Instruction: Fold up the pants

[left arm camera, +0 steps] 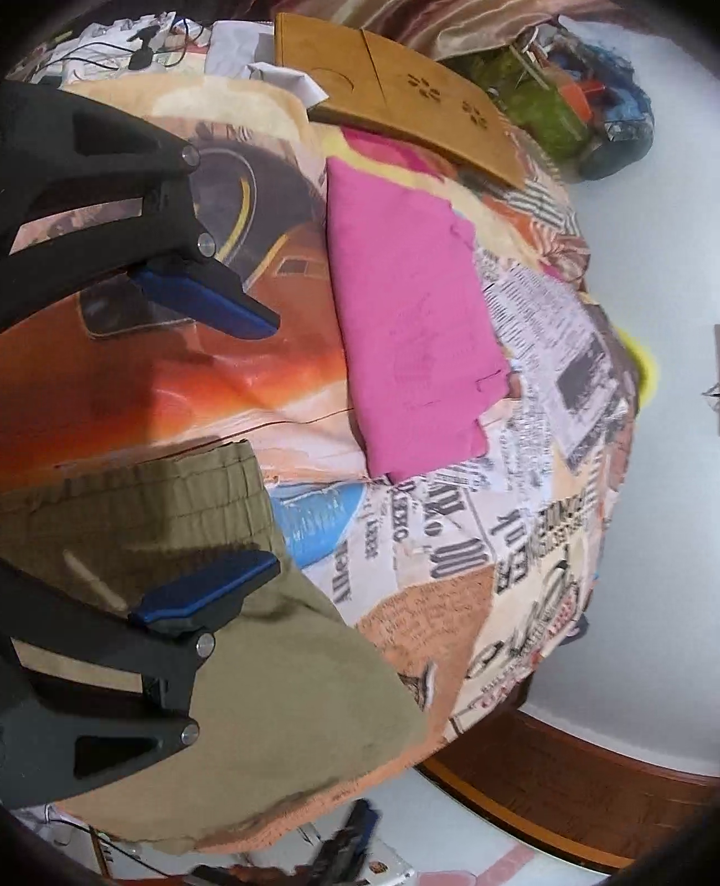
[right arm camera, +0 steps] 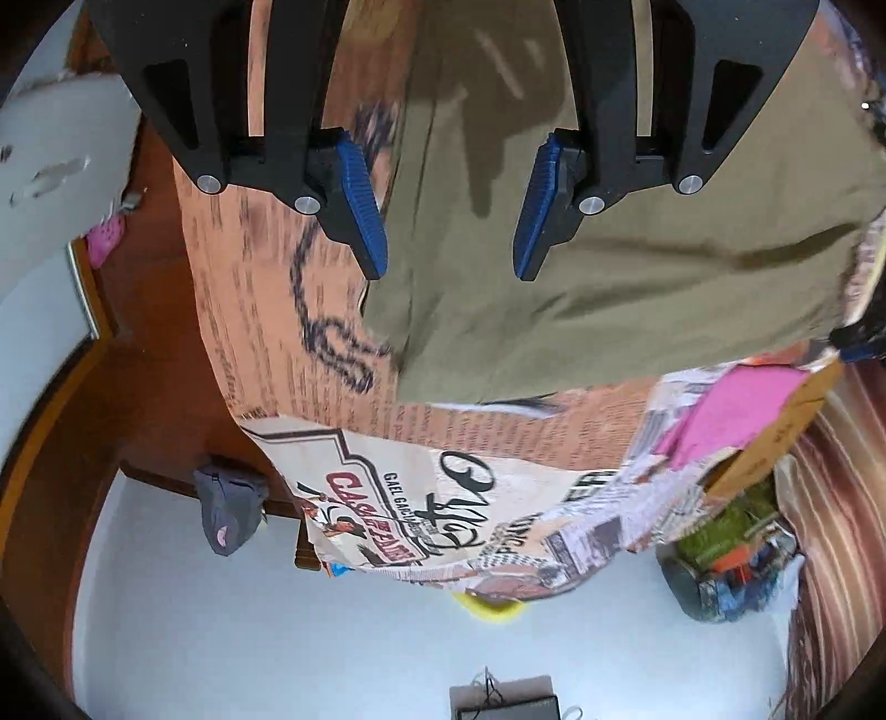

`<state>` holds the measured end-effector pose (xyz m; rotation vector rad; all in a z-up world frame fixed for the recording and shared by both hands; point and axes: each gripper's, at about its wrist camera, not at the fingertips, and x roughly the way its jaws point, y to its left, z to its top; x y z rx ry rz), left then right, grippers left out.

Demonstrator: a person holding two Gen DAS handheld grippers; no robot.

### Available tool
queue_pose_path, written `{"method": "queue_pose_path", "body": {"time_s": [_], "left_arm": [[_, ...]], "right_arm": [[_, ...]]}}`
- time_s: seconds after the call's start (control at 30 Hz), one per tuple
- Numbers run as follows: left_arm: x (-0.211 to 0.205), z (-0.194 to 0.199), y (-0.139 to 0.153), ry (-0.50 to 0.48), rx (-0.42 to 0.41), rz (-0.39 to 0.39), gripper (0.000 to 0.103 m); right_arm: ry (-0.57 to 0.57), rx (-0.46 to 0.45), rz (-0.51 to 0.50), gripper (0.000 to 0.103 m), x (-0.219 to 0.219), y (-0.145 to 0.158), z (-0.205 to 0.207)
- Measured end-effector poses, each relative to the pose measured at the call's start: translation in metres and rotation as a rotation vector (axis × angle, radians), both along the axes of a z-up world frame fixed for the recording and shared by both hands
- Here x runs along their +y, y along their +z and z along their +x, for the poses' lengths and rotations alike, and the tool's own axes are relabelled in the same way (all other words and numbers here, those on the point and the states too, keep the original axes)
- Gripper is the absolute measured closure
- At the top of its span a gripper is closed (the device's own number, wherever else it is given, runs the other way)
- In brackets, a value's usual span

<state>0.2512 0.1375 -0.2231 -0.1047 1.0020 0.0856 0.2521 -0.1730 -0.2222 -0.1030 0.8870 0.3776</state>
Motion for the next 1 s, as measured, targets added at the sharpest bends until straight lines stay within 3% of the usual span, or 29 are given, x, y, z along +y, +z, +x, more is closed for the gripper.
{"method": "queue_pose_path", "body": {"time_s": [0.23, 0.33, 0.37, 0.43, 0.47, 0.73, 0.87, 1.0], "left_arm": [[0.007, 0.009, -0.018, 0.005, 0.016, -0.033, 0.023], [0.006, 0.011, -0.022, 0.001, 0.018, -0.012, 0.023], [0.004, 0.011, -0.023, -0.002, 0.013, 0.004, 0.023], [0.001, 0.010, -0.023, -0.006, 0.004, 0.026, 0.023], [0.001, 0.011, -0.023, -0.006, 0.001, 0.031, 0.023], [0.004, 0.011, -0.031, 0.021, 0.007, 0.011, 0.022], [0.003, 0.010, -0.032, 0.021, 0.012, 0.032, 0.022], [0.004, 0.005, -0.012, 0.032, -0.004, 0.057, 0.025]], "right_arm": [[0.013, 0.060, 0.017, 0.059, 0.011, -0.027, 0.061], [0.026, 0.087, 0.047, 0.060, 0.014, -0.038, 0.078], [0.026, 0.089, 0.060, 0.063, 0.014, -0.040, 0.081], [0.041, 0.099, 0.075, 0.083, 0.016, -0.043, 0.084], [0.045, 0.097, 0.068, 0.086, 0.018, -0.043, 0.085], [0.006, -0.062, -0.159, 0.095, 0.033, -0.040, 0.072], [-0.085, -0.023, -0.256, 0.100, 0.017, -0.050, 0.086], [-0.073, 0.053, -0.086, 0.099, -0.005, -0.031, 0.074]]}}
